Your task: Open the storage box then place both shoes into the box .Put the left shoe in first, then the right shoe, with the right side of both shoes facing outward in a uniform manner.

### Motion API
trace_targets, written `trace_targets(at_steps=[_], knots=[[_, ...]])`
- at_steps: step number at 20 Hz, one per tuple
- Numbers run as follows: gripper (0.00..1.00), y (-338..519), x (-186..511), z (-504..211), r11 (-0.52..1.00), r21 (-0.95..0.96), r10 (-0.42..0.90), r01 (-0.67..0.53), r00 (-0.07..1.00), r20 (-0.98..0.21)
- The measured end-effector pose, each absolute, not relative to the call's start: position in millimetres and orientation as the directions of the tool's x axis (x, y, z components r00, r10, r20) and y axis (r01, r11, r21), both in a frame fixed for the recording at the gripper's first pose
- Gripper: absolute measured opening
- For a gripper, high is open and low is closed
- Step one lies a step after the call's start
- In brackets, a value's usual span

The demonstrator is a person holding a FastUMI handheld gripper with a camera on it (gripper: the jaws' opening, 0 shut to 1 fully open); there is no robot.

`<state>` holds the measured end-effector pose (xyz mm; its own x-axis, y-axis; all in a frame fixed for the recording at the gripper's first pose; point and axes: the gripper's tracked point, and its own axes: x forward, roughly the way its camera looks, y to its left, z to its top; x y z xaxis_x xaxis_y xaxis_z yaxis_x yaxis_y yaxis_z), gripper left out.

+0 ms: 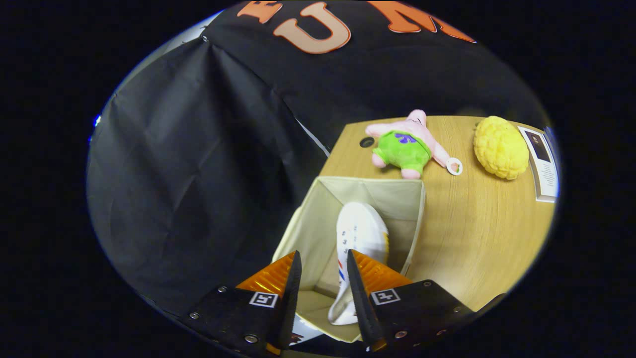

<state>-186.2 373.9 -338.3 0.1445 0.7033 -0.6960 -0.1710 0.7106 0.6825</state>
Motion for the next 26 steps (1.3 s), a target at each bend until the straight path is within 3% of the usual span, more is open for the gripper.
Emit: trace_targets(at_steps=[1,4,7,9,17,26], knots=[[0.62,369,-176,-323,0.718,0.669,0.696,-0.190,0.182,-0.695],[0.72,330,-140,-316,0.769,0.582,0.638,-0.263,0.291,-0.713],[0.89,298,-118,-296,0.803,0.532,0.595,-0.268,0.398,-0.698],[0.94,277,-103,-283,0.824,0.501,0.564,-0.264,0.462,-0.684],[0.97,180,-64,-229,0.909,0.349,0.404,-0.228,0.688,-0.603],[0.98,49,-39,-138,0.984,0.133,0.160,-0.115,0.902,-0.402]])
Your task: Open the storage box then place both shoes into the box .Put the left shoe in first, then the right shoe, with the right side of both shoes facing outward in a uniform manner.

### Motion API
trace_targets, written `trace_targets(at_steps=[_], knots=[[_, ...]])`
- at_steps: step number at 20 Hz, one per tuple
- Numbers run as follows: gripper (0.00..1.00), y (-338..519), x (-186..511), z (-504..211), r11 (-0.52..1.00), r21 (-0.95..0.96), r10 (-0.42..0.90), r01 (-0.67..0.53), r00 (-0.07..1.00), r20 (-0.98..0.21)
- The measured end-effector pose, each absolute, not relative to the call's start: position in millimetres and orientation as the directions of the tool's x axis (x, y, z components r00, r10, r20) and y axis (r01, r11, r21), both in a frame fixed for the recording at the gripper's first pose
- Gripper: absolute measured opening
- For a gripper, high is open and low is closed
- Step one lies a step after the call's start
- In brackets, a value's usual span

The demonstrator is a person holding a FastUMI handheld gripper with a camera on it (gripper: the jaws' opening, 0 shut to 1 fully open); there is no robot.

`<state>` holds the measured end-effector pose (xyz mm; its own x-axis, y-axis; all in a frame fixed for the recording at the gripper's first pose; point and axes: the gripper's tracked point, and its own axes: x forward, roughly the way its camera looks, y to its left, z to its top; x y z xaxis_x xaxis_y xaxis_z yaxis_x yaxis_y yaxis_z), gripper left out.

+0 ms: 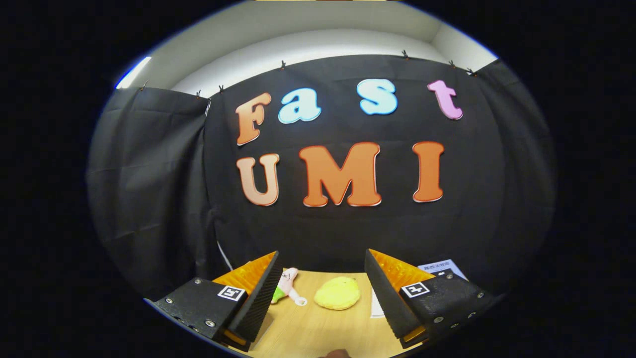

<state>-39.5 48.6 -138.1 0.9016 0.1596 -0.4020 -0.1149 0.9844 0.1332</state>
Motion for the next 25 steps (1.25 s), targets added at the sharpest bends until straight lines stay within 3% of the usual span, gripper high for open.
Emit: trace_targets(at_steps=[12,25], knots=[[0.98,-30,-50,-63,1.000,0.012,0.005,-0.003,0.983,-0.186],[0.98,-50,-60,-42,0.999,-0.008,-0.038,0.038,0.991,-0.127]])
